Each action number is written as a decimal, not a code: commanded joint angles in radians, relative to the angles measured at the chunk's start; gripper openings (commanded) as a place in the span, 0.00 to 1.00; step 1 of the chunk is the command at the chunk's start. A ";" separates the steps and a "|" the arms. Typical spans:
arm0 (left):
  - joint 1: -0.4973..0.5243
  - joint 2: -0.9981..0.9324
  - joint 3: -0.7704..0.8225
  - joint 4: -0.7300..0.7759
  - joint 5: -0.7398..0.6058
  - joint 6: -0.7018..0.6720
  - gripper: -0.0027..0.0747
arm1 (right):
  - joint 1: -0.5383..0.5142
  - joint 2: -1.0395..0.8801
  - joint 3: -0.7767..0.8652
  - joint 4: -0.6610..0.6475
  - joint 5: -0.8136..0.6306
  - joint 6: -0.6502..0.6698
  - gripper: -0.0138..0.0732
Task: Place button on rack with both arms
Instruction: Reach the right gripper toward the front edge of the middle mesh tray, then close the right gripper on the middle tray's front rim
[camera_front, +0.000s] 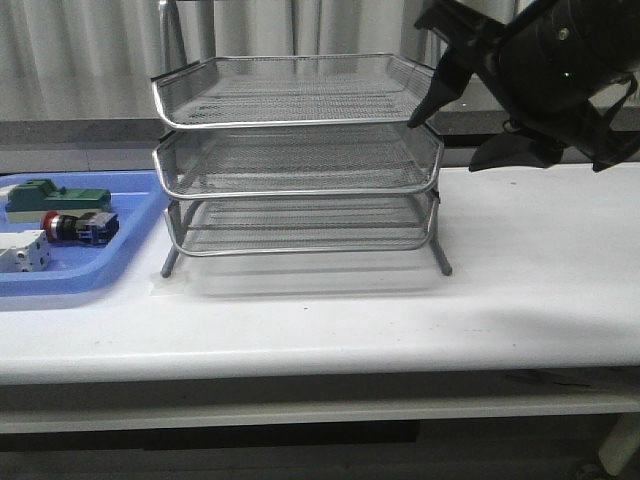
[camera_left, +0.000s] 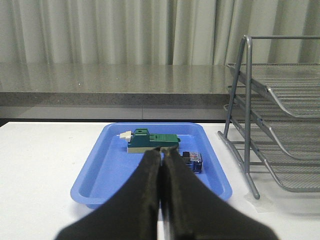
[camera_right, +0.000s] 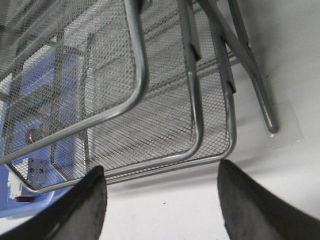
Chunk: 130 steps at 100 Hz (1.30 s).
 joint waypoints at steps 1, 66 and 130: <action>0.000 -0.035 0.047 0.000 -0.086 -0.011 0.01 | -0.031 -0.033 -0.034 0.155 0.040 -0.139 0.72; 0.000 -0.035 0.047 0.000 -0.086 -0.011 0.01 | -0.120 0.122 -0.063 0.342 0.289 -0.267 0.72; 0.000 -0.035 0.047 0.000 -0.086 -0.011 0.01 | -0.121 0.263 -0.154 0.572 0.382 -0.474 0.72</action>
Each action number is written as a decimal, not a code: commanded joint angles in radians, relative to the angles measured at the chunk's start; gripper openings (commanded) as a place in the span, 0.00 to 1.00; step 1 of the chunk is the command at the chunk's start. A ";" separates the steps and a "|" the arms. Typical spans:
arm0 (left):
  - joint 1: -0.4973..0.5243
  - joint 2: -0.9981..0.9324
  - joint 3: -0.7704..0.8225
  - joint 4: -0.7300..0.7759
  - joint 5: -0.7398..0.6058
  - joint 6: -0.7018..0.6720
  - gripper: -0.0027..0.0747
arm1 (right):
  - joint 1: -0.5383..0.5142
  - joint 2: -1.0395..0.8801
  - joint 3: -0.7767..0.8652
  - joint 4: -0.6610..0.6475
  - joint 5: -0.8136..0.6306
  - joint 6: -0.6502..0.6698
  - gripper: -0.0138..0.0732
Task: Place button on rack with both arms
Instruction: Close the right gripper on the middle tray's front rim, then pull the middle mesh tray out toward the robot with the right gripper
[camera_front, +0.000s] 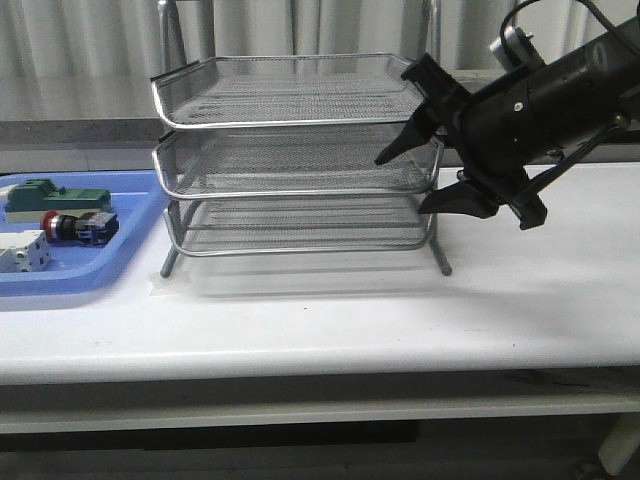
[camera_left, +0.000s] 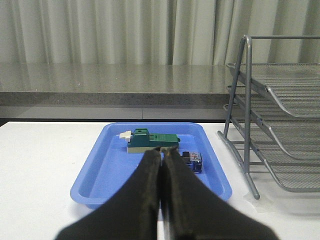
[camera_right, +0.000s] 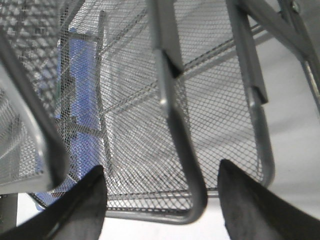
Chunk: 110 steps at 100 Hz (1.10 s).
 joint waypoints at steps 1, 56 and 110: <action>0.000 -0.035 0.047 0.000 -0.086 -0.011 0.01 | -0.008 -0.033 -0.038 0.079 0.065 -0.036 0.72; 0.000 -0.035 0.047 0.000 -0.086 -0.011 0.01 | -0.008 -0.014 -0.042 0.086 0.092 -0.036 0.26; 0.000 -0.035 0.047 0.000 -0.086 -0.011 0.01 | -0.008 -0.023 0.061 0.047 0.174 -0.067 0.24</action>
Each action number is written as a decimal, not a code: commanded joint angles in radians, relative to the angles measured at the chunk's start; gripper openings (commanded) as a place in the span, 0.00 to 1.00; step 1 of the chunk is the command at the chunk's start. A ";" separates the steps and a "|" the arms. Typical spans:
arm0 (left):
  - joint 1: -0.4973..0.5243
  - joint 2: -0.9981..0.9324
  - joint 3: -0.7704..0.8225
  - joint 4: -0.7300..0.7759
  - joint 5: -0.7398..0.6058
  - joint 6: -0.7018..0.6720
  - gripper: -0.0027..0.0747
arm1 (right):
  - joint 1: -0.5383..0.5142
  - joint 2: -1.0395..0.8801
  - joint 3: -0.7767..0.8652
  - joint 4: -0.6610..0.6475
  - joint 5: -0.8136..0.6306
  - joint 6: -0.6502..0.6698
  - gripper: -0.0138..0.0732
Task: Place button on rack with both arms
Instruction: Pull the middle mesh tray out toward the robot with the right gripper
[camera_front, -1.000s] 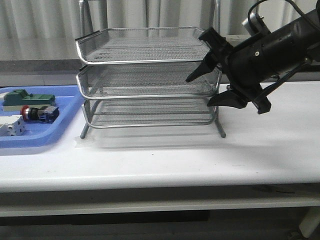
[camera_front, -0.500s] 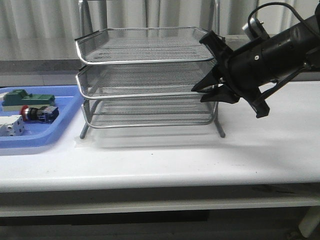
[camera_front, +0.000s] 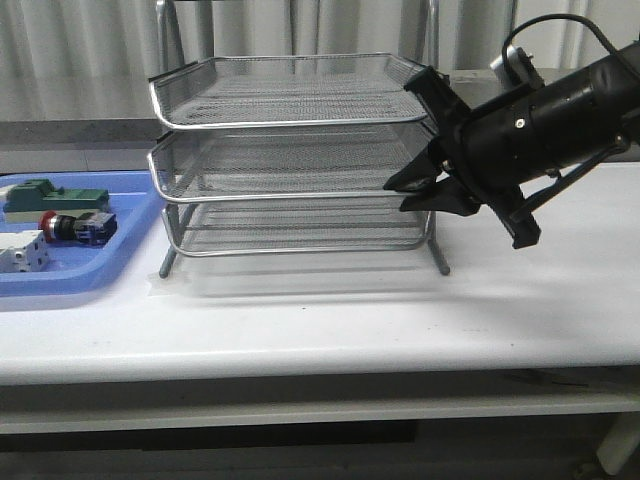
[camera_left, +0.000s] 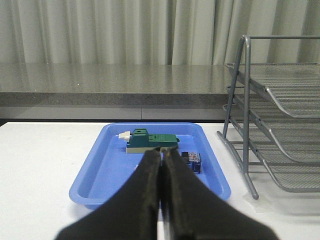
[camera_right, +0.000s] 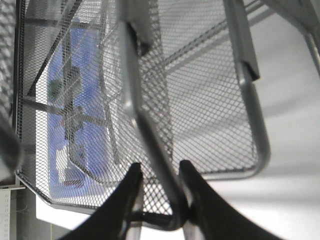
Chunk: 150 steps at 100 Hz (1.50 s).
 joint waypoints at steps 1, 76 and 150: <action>0.000 -0.035 0.047 0.000 -0.086 -0.011 0.01 | 0.005 -0.056 0.029 0.018 0.082 -0.060 0.24; 0.000 -0.035 0.047 0.000 -0.086 -0.011 0.01 | 0.005 -0.293 0.395 0.021 0.095 -0.237 0.24; 0.000 -0.035 0.047 0.000 -0.086 -0.011 0.01 | 0.005 -0.303 0.395 -0.071 0.209 -0.323 0.71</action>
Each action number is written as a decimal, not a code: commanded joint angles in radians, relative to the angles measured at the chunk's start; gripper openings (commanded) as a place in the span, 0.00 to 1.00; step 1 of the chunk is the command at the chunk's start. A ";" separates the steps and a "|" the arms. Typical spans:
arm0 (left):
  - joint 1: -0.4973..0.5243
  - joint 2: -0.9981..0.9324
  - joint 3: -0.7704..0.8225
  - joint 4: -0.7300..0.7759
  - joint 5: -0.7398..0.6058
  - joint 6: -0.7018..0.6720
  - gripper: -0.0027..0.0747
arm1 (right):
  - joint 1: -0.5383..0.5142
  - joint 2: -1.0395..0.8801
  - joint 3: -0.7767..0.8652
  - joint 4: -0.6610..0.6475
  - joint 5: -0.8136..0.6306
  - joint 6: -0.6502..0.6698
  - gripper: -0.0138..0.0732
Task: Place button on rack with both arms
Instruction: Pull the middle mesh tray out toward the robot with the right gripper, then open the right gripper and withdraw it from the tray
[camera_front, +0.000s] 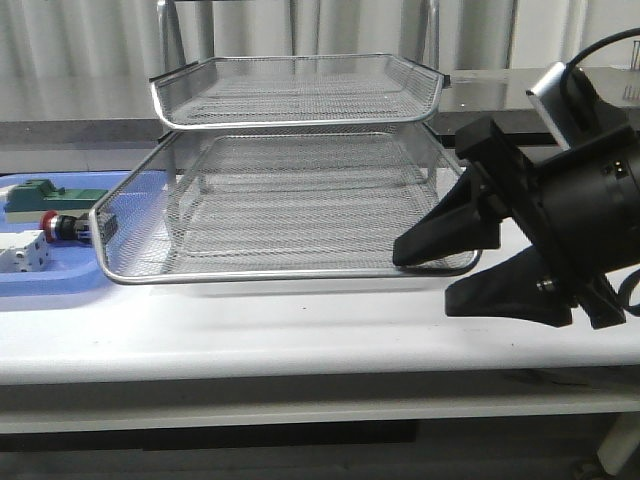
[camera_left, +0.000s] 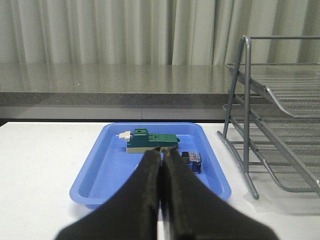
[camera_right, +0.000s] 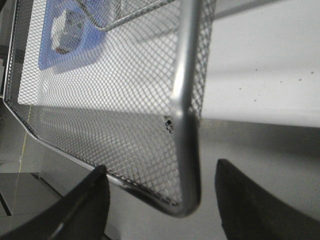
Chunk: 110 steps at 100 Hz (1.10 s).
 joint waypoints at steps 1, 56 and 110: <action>0.000 -0.035 0.047 0.000 -0.086 -0.011 0.01 | 0.004 -0.044 -0.014 -0.031 0.052 -0.024 0.71; 0.000 -0.035 0.047 0.000 -0.086 -0.011 0.01 | 0.004 -0.342 -0.012 -0.513 -0.101 0.311 0.71; 0.000 -0.035 0.047 0.000 -0.086 -0.011 0.01 | 0.001 -0.768 -0.017 -1.466 -0.046 1.114 0.65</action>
